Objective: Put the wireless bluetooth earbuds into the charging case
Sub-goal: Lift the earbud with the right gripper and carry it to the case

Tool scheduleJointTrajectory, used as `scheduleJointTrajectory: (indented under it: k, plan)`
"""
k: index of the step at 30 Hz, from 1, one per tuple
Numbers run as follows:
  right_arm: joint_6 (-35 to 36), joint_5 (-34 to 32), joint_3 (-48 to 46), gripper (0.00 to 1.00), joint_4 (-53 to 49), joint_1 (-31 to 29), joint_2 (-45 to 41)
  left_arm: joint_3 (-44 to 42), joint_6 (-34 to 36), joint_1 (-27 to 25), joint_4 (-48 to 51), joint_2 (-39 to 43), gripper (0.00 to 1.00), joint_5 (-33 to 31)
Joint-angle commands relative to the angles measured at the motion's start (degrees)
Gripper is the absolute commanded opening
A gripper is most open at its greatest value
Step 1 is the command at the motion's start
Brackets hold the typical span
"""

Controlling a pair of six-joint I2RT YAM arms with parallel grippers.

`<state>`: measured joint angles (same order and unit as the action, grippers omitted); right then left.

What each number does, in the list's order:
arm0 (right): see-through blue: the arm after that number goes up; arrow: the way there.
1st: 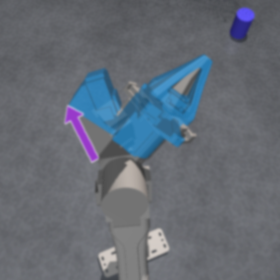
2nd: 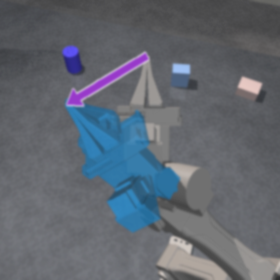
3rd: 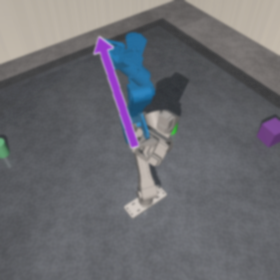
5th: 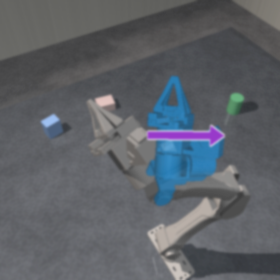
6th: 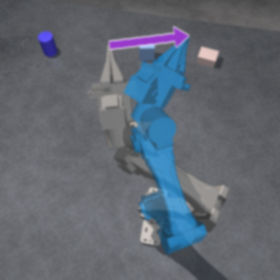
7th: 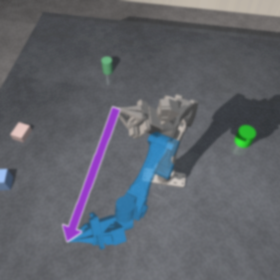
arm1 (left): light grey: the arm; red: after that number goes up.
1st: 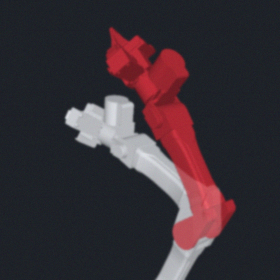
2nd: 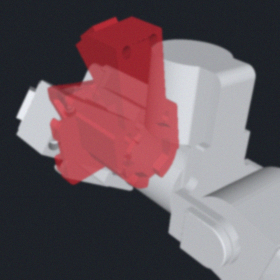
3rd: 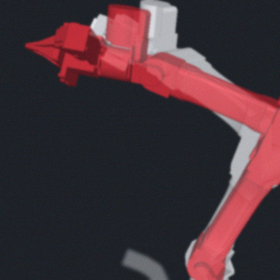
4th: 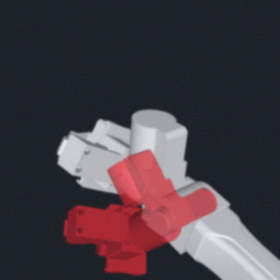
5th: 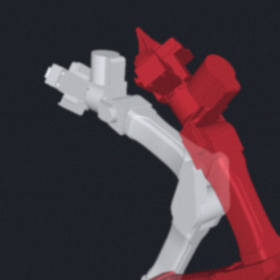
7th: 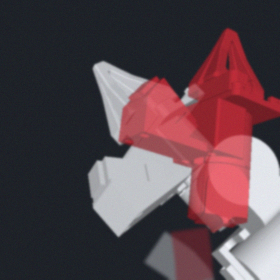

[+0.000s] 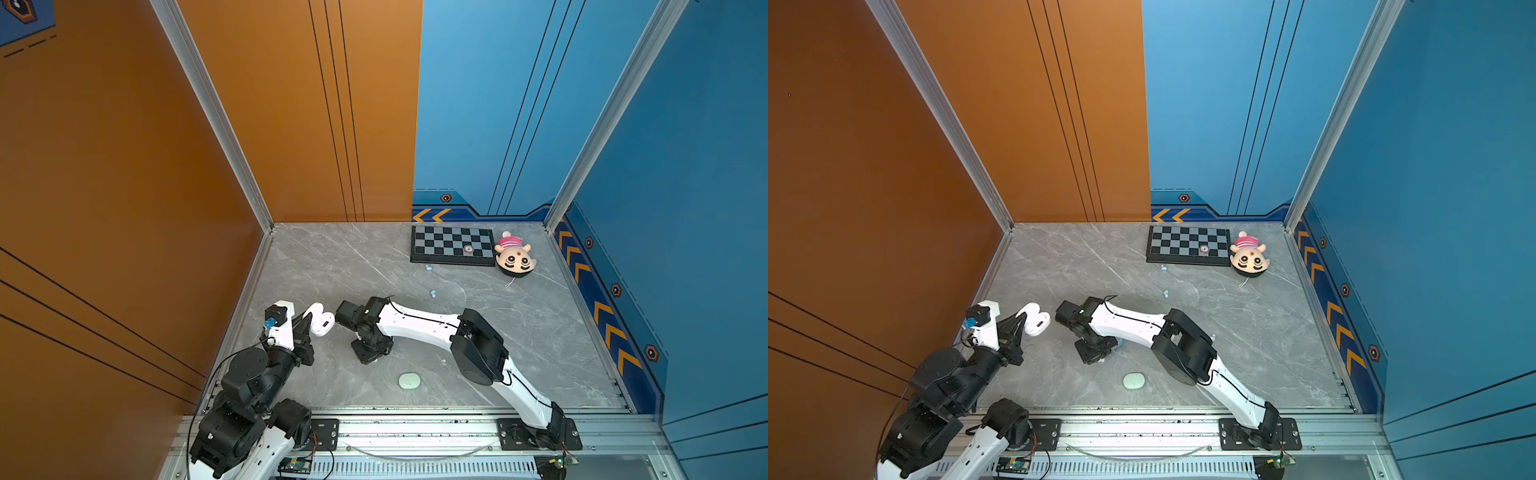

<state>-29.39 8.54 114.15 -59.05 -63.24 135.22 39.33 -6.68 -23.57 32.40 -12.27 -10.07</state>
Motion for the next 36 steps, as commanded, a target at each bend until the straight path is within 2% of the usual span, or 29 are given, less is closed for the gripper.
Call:
scheduleJointTrajectory:
  k: [1,5,10,16,21,28,36]
  plan:
    - [-0.67,0.96,-0.33,0.12,-1.53,2.26,-3.22,-0.40,0.52,0.55,-2.31,-1.11,0.00,0.96]
    - [-1.10,5.58,-0.78,0.12,2.10,5.35,-9.23,-1.24,0.09,0.55,-5.64,-3.01,0.00,3.69]
    - [-1.21,11.06,-3.68,0.12,5.15,10.58,-19.24,-3.14,-1.26,0.55,-14.28,-7.40,0.00,8.03]
    - [-1.29,20.56,-8.99,0.13,8.35,18.97,-30.77,-4.33,-2.81,0.55,-28.53,-16.13,0.00,14.60]
    - [-1.03,28.10,-8.36,0.13,9.79,24.72,-36.37,-3.92,-3.59,0.55,-37.40,-23.51,0.00,19.92]
    - [-3.03,32.72,-6.74,0.14,15.54,23.87,-40.01,-1.13,-3.66,0.55,-40.73,-29.79,0.00,22.85]
    - [-5.32,31.66,-5.54,0.15,20.67,18.43,-37.12,0.60,-3.17,0.46,-40.75,-31.49,0.00,24.11]
